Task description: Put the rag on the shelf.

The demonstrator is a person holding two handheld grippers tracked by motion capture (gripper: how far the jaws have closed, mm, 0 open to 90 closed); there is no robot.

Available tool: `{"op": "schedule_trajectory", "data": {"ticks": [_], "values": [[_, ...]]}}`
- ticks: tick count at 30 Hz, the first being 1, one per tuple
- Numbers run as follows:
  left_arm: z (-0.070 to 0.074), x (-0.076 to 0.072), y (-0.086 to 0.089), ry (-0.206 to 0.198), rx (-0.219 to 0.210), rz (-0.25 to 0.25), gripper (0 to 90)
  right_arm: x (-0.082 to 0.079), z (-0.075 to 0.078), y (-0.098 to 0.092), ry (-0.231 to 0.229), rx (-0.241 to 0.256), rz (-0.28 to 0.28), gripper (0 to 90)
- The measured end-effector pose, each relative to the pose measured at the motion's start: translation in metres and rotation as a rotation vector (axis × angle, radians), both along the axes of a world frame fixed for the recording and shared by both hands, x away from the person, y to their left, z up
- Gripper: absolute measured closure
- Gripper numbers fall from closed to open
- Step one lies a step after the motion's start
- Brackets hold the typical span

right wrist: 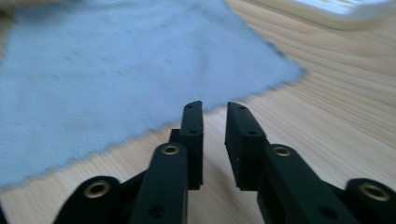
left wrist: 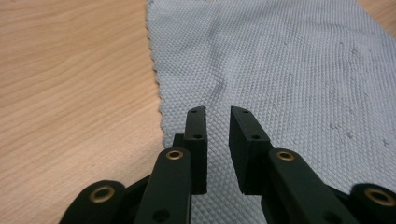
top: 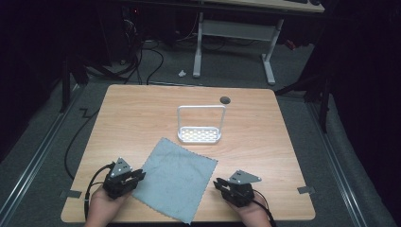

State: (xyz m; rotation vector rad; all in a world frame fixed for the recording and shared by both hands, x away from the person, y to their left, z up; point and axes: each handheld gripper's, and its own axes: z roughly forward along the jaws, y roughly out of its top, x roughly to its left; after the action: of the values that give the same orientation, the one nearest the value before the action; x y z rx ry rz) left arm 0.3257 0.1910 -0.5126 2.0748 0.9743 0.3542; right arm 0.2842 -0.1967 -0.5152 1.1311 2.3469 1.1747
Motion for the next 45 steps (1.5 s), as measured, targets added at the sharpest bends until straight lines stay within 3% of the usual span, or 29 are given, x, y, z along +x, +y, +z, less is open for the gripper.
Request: {"op": "schedule_trajectory", "data": {"ticks": [1,2,3,4,8,14,21,24,28,31,34,38,41,45], "values": [[0.0,0.0,0.001,0.0,-0.002,0.001,76.9,0.002,0.0,0.008,0.018,0.0,0.015,90.0],[0.0,0.0,0.001,0.002,-0.001,0.003,76.9,0.002,-0.002,0.026,0.033,-0.022,0.067,90.0],[-0.001,0.0,0.002,0.003,-0.002,0.005,76.9,0.002,-0.002,0.026,0.033,-0.022,0.067,90.0],[-0.002,0.001,0.003,0.006,-0.001,0.005,76.9,0.0,-0.007,0.04,0.03,-0.07,0.106,90.0],[-0.005,0.002,0.003,0.024,0.009,0.002,77.1,-0.003,-0.011,0.047,0.015,-0.129,0.128,90.0],[-0.011,-0.001,-0.012,0.065,0.068,-0.066,78.8,-0.001,-0.011,0.027,0.012,-0.135,0.091,90.0],[-0.011,-0.015,-0.047,0.062,0.076,-0.192,78.8,0.004,-0.01,-0.012,0.012,-0.146,0.011,90.0],[-0.011,-0.026,-0.067,0.068,0.077,-0.282,78.2,0.006,-0.009,-0.034,0.014,-0.153,-0.029,90.0],[-0.01,-0.033,-0.079,0.06,0.086,-0.33,78.2,0.007,-0.01,-0.046,0.014,-0.15,-0.053,90.0],[-0.01,-0.035,-0.084,0.062,0.093,-0.341,78.3,0.006,-0.012,-0.053,0.008,-0.125,-0.074,90.0],[-0.01,-0.034,-0.084,0.076,0.071,-0.334,78.8,0.004,-0.013,-0.054,-0.002,-0.109,-0.085,90.0],[-0.013,-0.024,-0.085,0.058,0.032,-0.278,75.8,0.002,-0.014,-0.051,-0.012,-0.117,-0.082,90.0],[-0.015,-0.02,-0.089,0.063,0.023,-0.285,75.9,0.0,-0.014,-0.049,-0.025,-0.128,-0.07,90.0],[-0.013,-0.027,-0.087,0.071,0.039,-0.308,77.4,-0.001,-0.014,-0.051,-0.017,-0.112,-0.063,90.0]]}}
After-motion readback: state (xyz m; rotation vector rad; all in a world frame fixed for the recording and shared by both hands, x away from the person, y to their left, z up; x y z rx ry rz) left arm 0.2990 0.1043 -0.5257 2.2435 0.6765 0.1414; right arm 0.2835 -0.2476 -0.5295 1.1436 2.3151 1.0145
